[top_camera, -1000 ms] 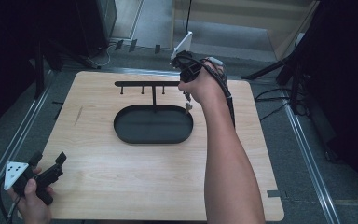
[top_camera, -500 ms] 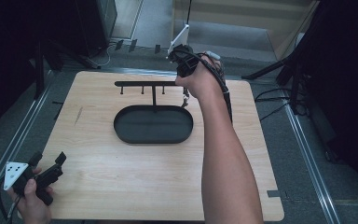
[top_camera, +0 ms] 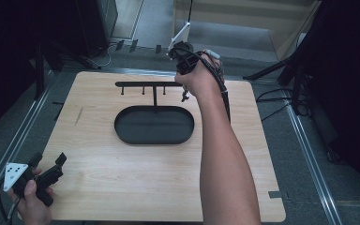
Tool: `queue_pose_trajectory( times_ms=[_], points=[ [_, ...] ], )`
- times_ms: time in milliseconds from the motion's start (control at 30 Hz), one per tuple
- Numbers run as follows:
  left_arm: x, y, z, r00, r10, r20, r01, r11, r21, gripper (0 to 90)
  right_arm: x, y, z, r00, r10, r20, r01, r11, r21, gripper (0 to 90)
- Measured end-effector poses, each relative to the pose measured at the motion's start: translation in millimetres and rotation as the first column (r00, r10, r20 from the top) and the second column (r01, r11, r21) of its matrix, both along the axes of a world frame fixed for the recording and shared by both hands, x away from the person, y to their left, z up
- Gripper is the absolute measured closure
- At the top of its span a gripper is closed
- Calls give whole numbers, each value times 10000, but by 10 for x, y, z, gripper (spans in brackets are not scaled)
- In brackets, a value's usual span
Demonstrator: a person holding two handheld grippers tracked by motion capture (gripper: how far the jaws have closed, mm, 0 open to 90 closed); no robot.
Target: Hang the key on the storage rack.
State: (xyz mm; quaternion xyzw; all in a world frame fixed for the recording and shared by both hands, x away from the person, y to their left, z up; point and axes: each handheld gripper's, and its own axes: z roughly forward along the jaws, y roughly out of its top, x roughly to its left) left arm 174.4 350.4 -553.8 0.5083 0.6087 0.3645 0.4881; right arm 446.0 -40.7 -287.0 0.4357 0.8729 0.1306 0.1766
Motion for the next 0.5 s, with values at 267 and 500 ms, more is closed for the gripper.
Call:
queue_pose_trajectory(
  times_ms=[267, 500],
  points=[
    [-1, 3, 1, 10000, 3, -11, -3, 10000, -17, 137, 40, -32, -36, 9991, -199, 369, 211, 9993, -320, 728],
    [0, 1, 1, 10000, 5, -16, -5, 10000, -9, 138, 47, -160, -80, 9971, -593, 487, 614, 9972, -417, 665]
  ],
)
